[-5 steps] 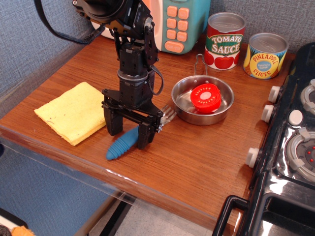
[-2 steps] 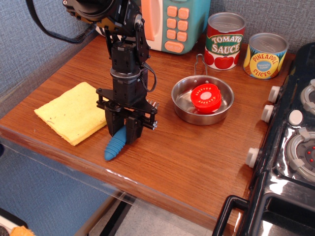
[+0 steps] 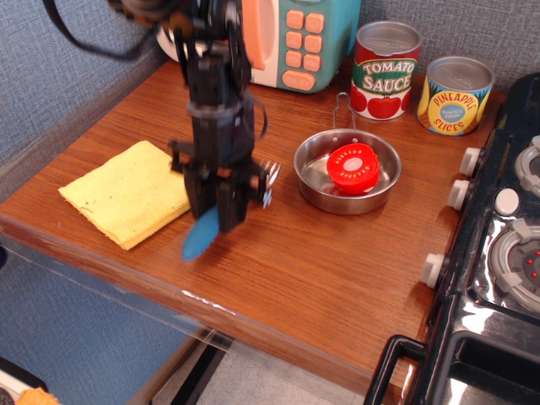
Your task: Move spoon to just below microwave
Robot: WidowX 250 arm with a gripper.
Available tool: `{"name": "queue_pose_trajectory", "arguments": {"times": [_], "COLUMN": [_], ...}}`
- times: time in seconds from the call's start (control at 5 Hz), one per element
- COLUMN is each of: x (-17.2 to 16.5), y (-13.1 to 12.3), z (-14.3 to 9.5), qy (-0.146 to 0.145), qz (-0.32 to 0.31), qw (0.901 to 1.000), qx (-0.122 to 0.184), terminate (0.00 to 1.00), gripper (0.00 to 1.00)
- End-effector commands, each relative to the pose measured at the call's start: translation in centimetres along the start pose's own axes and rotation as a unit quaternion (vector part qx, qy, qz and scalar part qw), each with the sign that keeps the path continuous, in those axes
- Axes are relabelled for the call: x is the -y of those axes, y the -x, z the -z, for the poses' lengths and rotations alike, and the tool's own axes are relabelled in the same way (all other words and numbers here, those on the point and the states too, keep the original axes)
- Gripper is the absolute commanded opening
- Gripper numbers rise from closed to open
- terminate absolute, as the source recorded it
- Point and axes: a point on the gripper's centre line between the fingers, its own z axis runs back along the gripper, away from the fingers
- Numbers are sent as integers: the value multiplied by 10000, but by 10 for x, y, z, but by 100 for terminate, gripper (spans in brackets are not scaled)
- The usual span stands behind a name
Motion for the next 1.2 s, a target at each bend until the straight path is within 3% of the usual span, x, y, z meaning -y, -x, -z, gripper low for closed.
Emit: {"name": "queue_pose_trajectory", "arguments": {"times": [0.0,0.2,0.4,1.0], "x": [-38,-75,-92,-101], "y": [-60,-84,-91,-83], "z": [-88,-78,-60,-22], "qy": [-39,-280,-409,-676], "qz": [-518,-957,-1095,-1062], "qw": [9911,9896,9907,9920], "qx": [1225,1036,701,45], "terminate": [0,0,0,0], "gripper": [0,0,0,0]}}
